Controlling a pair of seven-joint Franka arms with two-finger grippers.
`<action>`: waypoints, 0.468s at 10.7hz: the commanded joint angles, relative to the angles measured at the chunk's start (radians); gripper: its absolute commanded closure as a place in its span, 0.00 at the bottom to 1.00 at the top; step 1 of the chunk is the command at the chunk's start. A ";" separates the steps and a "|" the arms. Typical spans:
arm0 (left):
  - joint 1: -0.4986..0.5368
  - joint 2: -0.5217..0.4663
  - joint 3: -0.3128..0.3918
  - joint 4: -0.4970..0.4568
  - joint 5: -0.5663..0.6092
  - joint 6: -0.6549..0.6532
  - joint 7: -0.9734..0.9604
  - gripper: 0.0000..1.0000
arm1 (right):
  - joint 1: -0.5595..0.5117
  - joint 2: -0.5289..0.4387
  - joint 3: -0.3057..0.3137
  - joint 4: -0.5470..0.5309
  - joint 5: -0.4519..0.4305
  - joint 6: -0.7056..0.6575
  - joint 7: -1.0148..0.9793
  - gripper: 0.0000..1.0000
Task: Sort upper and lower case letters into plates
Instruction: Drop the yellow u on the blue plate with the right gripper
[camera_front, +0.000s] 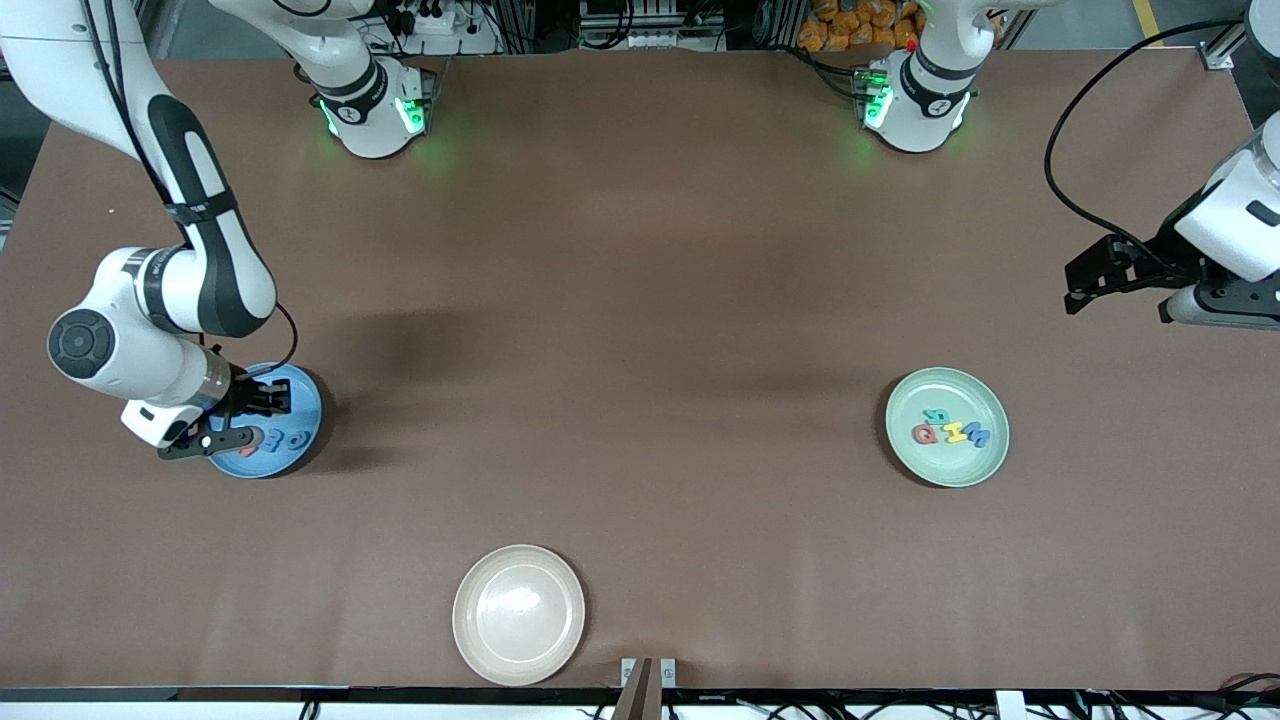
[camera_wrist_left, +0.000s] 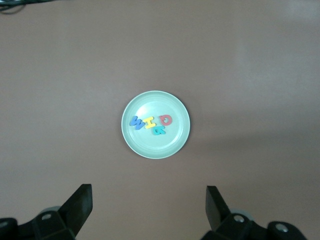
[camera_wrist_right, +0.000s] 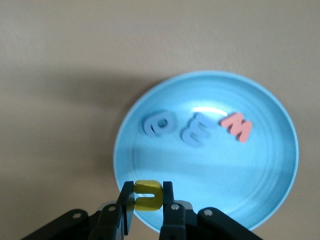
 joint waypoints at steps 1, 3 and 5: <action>0.015 -0.014 0.004 -0.004 -0.046 -0.036 0.019 0.00 | -0.051 -0.031 0.015 -0.031 -0.016 -0.061 -0.039 0.92; 0.013 -0.015 0.006 -0.003 -0.033 -0.060 0.021 0.00 | -0.084 -0.025 0.015 -0.026 -0.013 -0.082 -0.033 0.18; 0.016 -0.015 0.009 0.005 -0.031 -0.077 0.021 0.00 | -0.081 -0.043 0.015 -0.026 0.000 -0.100 -0.022 0.00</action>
